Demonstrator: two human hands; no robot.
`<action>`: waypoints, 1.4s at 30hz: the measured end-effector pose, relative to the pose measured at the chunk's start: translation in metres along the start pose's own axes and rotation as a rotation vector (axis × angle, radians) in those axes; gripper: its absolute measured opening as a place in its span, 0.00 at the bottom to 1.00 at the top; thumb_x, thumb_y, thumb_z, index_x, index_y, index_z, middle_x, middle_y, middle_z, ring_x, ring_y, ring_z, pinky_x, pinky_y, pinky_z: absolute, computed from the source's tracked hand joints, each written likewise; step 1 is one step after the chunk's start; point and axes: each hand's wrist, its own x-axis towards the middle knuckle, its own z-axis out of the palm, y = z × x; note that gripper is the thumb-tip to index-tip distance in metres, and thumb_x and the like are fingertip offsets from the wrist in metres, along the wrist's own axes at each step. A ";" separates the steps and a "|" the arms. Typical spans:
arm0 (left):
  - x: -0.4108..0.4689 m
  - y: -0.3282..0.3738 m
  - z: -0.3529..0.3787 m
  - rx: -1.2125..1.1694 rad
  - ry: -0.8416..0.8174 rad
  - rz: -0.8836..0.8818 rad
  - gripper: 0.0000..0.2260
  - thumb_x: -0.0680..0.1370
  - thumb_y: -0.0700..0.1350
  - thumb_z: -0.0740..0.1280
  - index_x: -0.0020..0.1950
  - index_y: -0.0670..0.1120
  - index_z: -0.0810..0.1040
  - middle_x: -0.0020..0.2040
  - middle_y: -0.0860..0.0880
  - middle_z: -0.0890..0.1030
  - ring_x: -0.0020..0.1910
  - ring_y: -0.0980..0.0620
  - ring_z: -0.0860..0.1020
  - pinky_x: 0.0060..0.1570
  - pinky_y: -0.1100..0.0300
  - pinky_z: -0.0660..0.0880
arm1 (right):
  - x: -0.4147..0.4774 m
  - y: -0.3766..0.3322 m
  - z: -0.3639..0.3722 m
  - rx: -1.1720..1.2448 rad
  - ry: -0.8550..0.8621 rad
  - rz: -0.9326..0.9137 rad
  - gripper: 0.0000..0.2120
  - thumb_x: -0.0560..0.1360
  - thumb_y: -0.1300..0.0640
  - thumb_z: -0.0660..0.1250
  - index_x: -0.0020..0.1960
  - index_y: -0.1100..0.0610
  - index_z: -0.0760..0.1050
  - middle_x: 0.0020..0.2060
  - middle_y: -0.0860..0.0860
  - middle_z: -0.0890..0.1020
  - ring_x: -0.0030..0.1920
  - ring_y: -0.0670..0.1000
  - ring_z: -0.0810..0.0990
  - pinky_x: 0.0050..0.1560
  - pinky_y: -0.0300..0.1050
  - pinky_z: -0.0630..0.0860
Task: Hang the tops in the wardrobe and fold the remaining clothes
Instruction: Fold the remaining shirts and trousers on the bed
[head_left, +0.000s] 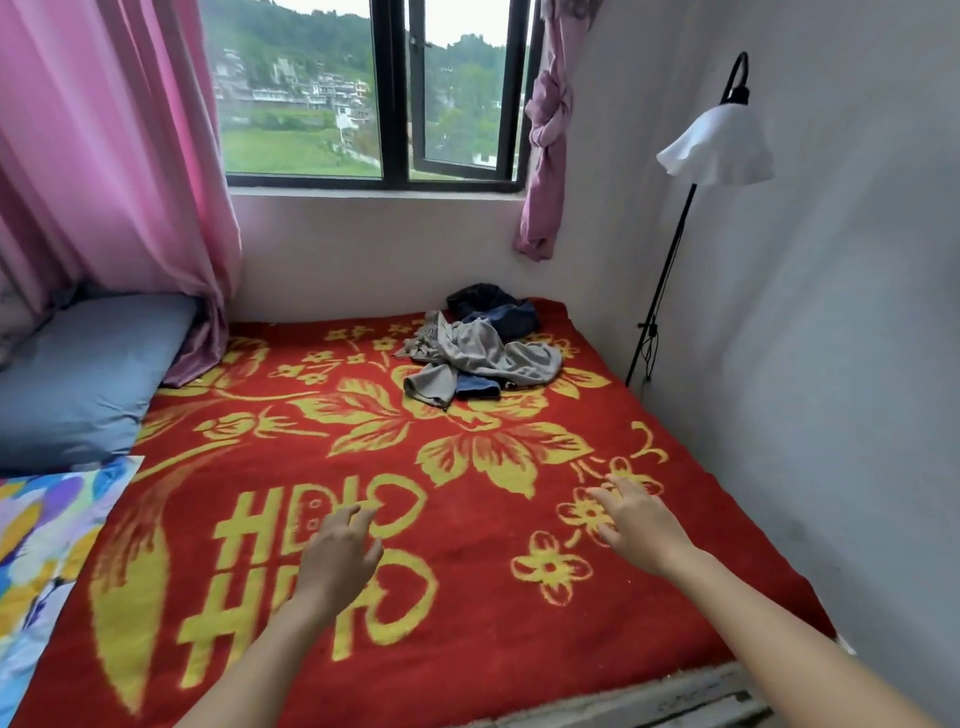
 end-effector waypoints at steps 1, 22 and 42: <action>0.018 0.011 0.004 0.006 0.003 0.008 0.21 0.80 0.51 0.59 0.73 0.48 0.65 0.71 0.47 0.67 0.71 0.49 0.64 0.66 0.53 0.68 | 0.017 0.011 0.000 0.002 -0.007 -0.011 0.24 0.80 0.52 0.57 0.75 0.51 0.58 0.74 0.54 0.57 0.74 0.54 0.56 0.70 0.49 0.61; 0.225 0.109 0.016 0.182 -0.029 -0.132 0.22 0.80 0.53 0.58 0.73 0.49 0.63 0.72 0.49 0.66 0.71 0.51 0.64 0.65 0.56 0.67 | 0.257 0.115 -0.009 0.091 -0.089 -0.131 0.23 0.81 0.53 0.56 0.74 0.52 0.58 0.74 0.56 0.57 0.74 0.56 0.56 0.70 0.51 0.61; 0.611 0.002 0.201 0.185 -0.351 -0.160 0.26 0.81 0.52 0.56 0.77 0.51 0.52 0.78 0.46 0.48 0.76 0.48 0.50 0.70 0.52 0.58 | 0.647 0.086 0.145 0.075 -0.303 -0.033 0.26 0.81 0.50 0.54 0.76 0.49 0.51 0.75 0.52 0.54 0.75 0.53 0.51 0.72 0.49 0.57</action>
